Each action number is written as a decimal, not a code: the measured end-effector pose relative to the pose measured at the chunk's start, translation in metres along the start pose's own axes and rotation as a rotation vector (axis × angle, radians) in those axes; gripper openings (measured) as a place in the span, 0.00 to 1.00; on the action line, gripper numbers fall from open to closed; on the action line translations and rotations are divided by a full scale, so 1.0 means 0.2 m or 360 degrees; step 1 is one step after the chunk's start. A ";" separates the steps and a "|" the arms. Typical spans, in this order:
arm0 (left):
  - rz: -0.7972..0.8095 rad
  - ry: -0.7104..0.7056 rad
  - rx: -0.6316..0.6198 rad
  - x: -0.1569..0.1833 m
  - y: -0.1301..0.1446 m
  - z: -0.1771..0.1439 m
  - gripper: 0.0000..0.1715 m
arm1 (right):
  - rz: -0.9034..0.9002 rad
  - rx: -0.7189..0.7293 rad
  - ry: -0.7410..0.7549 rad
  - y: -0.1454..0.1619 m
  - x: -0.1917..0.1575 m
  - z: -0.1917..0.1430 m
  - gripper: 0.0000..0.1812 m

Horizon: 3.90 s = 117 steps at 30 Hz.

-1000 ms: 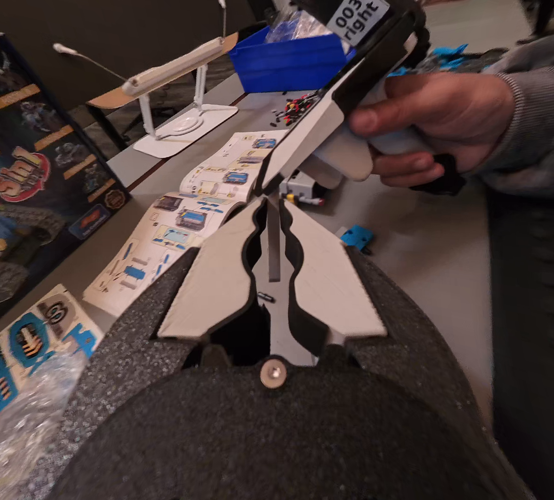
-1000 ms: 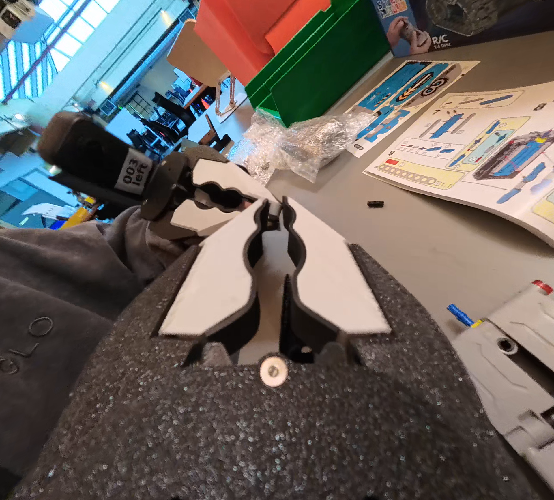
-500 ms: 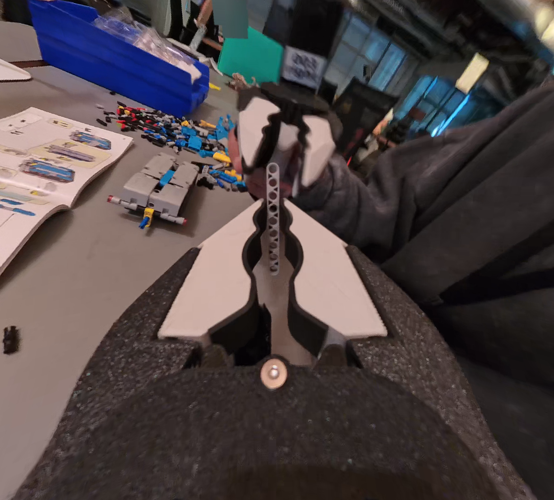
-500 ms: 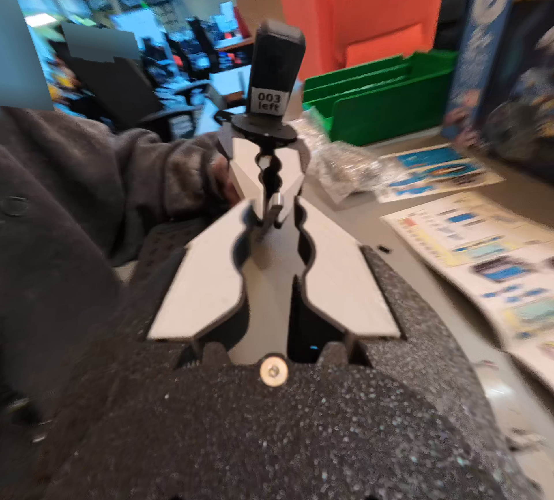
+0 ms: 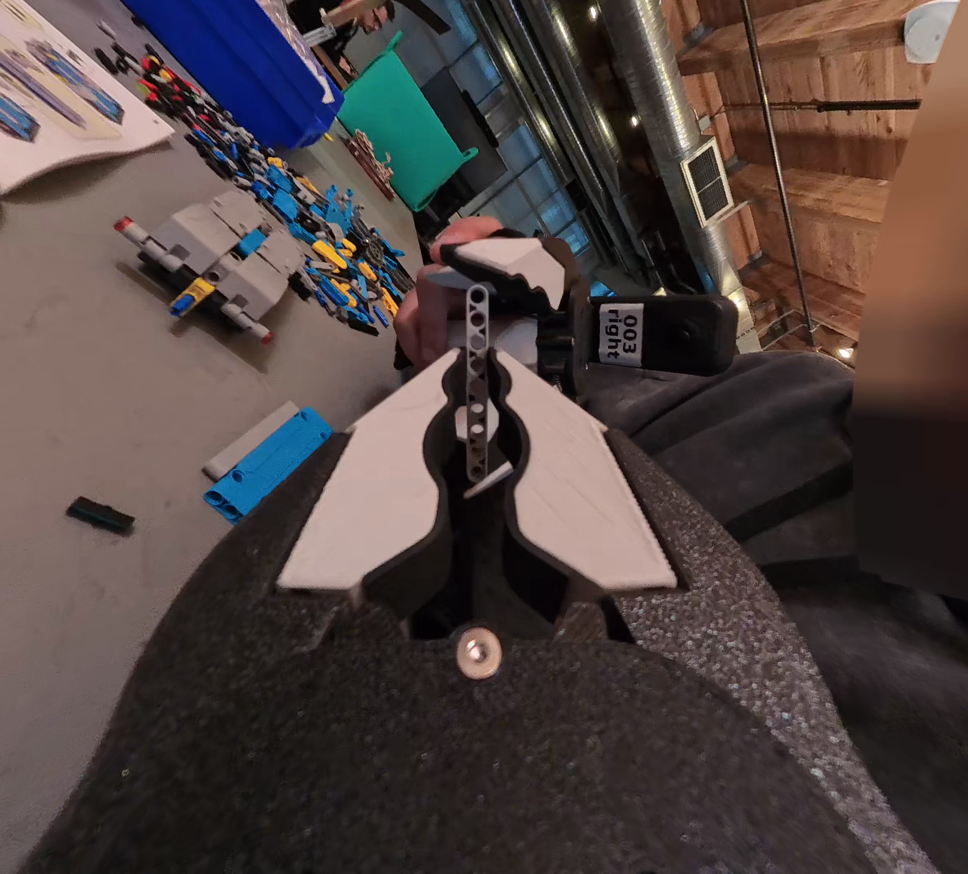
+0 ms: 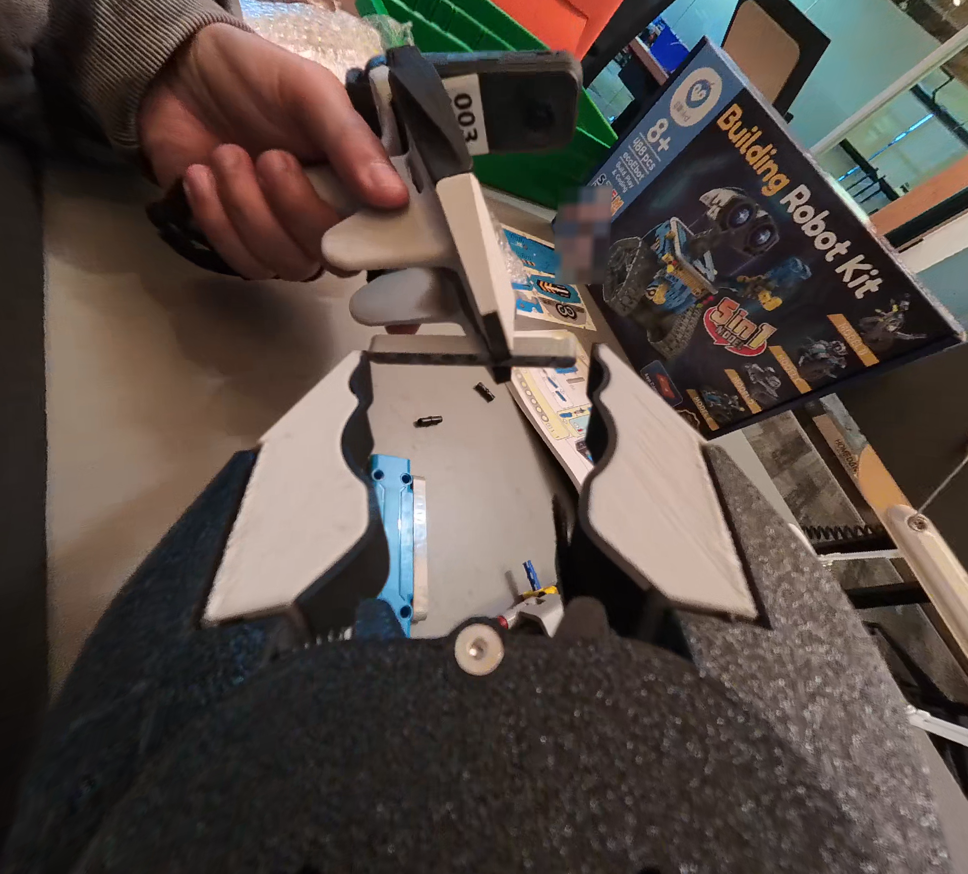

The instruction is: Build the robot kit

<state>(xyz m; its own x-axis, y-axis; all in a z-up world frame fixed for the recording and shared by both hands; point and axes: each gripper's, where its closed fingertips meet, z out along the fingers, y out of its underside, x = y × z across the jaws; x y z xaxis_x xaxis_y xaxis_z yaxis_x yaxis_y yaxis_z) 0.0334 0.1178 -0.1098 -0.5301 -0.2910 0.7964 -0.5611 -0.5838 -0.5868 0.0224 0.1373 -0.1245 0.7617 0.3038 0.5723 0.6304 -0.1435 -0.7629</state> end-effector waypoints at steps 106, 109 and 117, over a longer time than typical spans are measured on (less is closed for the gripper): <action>0.0567 -0.0296 0.0354 0.02 -0.17 -0.12 0.04 | 0.0703 -0.0185 0.0509 -0.01 0.22 -0.03 0.18; 0.0672 -0.0319 0.0279 0.03 -0.15 -0.11 0.04 | 0.0661 -0.0183 0.0466 0.00 0.21 -0.04 0.18; 0.0653 -0.0246 0.0227 0.05 -0.12 -0.09 0.04 | 0.0839 0.0013 0.0236 -0.01 0.18 -0.07 0.19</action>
<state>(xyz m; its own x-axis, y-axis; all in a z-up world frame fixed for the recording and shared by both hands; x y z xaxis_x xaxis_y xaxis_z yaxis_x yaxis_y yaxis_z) 0.0300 0.1414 -0.0902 -0.5831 -0.6230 0.5214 -0.2261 -0.4921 -0.8407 0.0501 0.1350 -0.0977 0.9874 0.0568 0.1475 0.1568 -0.2332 -0.9597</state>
